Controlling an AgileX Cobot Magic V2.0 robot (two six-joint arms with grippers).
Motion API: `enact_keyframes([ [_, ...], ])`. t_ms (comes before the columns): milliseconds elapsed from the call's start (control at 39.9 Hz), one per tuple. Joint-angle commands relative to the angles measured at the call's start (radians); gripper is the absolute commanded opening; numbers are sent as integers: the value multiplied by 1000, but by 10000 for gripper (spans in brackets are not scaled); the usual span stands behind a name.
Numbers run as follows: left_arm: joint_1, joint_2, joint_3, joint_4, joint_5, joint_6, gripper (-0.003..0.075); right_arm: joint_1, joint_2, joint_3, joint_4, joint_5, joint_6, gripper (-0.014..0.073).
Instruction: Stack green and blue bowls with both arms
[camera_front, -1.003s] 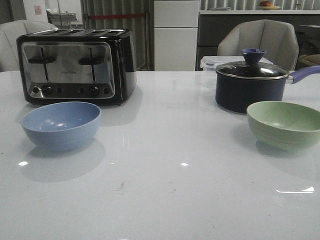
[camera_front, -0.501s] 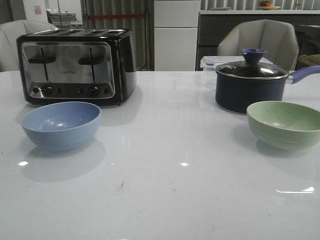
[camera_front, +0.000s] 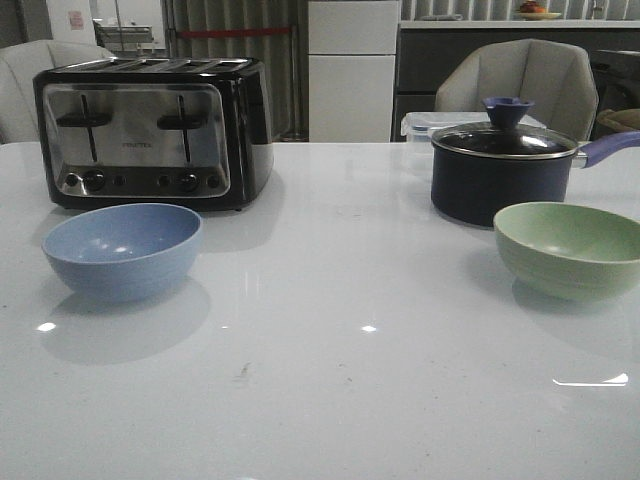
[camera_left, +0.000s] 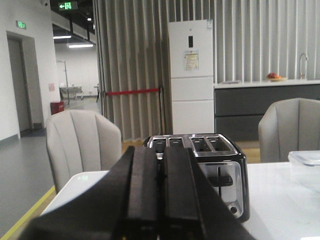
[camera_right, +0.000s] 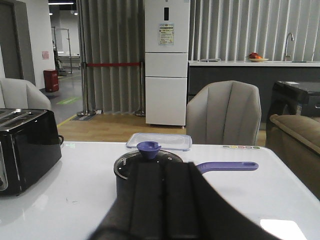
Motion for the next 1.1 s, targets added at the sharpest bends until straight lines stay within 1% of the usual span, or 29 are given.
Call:
enact_keyframes([
  [0, -6, 93, -124, 9, 43, -10, 98, -2, 105, -141, -6, 34, -1, 57],
  [75, -6, 156, -192, 9, 113, -10, 98, -2, 190, -212, -6, 128, -1, 57],
  [175, -6, 234, -244, 5, 195, -10, 98, -2, 288, -274, -6, 223, -1, 57],
  [476, -6, 391, -226, 0, 294, -10, 98, -2, 498, -281, -7, 331, -1, 57],
  [577, -6, 429, -209, 0, 296, -10, 98, -2, 555, -281, -7, 357, -1, 57],
  [752, -6, 485, -199, 0, 284, -10, 98, -2, 635, -281, -7, 360, -1, 57],
  [827, -6, 509, -199, 0, 282, -10, 111, -2, 667, -281, -19, 367, -1, 72],
  [852, -6, 514, -199, 0, 282, -10, 131, -2, 678, -281, -24, 368, -1, 89],
  [903, -6, 527, -199, 0, 287, -10, 199, -2, 697, -281, -32, 370, -1, 159],
  [953, -6, 540, -201, 0, 289, -10, 302, -2, 717, -281, -33, 369, -1, 268],
  [1003, -6, 553, -203, 0, 289, -10, 433, -2, 741, -281, -33, 360, -1, 403],
  [1028, -6, 558, -203, 0, 285, -10, 476, -2, 749, -282, -33, 358, -1, 461],
  [1053, -6, 562, -203, 0, 282, -10, 525, -2, 761, -282, -33, 353, -1, 496],
  [1078, -6, 566, -205, 0, 282, -10, 554, -2, 769, -283, -33, 351, -1, 526],
])
